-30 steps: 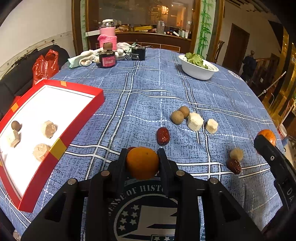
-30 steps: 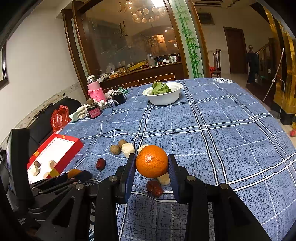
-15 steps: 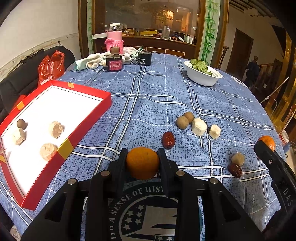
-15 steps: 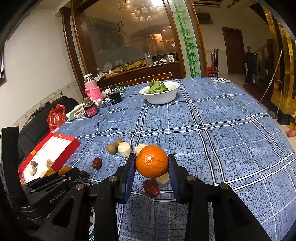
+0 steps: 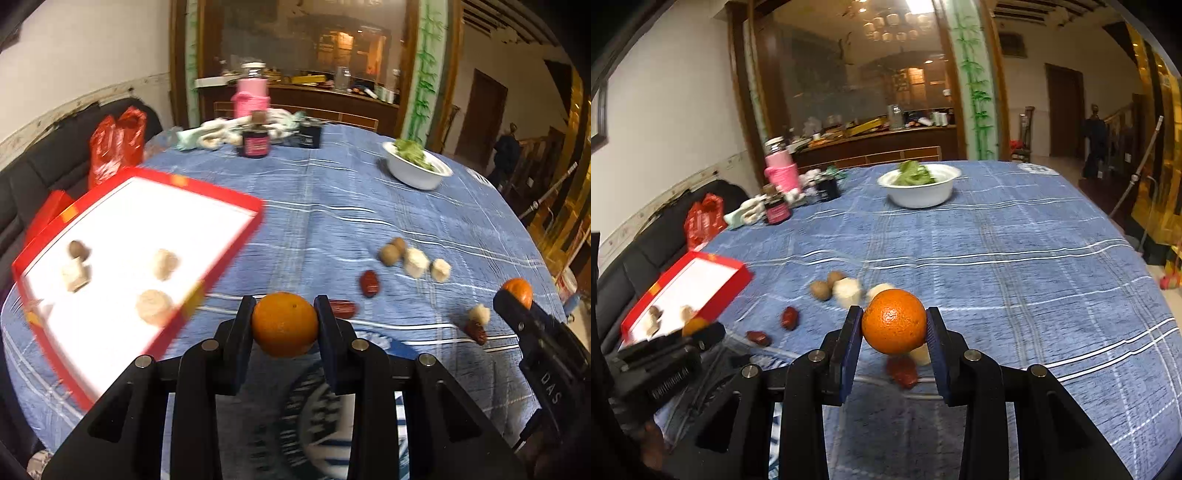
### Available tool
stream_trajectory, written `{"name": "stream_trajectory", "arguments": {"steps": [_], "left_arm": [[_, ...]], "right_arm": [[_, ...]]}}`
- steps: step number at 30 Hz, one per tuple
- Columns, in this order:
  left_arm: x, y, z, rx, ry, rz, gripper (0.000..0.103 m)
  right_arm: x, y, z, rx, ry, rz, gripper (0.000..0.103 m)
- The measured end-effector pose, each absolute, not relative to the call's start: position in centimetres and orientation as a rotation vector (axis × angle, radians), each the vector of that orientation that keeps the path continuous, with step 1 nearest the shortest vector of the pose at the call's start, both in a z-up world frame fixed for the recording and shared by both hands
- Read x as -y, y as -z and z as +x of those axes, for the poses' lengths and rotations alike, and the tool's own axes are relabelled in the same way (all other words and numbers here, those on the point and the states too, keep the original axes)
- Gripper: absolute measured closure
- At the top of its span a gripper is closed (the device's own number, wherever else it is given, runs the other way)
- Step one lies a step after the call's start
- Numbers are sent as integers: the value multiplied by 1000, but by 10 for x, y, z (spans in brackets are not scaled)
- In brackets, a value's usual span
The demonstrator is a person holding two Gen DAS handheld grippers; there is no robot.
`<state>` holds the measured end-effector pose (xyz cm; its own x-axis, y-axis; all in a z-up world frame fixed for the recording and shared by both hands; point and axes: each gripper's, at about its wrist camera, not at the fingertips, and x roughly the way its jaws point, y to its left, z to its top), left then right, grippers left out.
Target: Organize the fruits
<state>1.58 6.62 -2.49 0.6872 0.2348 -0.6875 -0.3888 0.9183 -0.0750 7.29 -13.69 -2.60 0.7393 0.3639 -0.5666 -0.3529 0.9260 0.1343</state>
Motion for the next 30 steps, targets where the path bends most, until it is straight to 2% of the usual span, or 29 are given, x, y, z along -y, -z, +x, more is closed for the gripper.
{"name": "stream_trajectory", "arguments": {"steps": [11, 16, 30], "left_arm": [[-157, 16, -26, -697, -491, -281, 73], [-193, 27, -20, -758, -598, -304, 73], [-225, 48, -9, -839, -667, -351, 72]], "right_arm": [[22, 15, 57, -670, -705, -57, 68], [-41, 12, 58, -678, -827, -85, 69], [-137, 29, 84, -741, -903, -167, 69]]}}
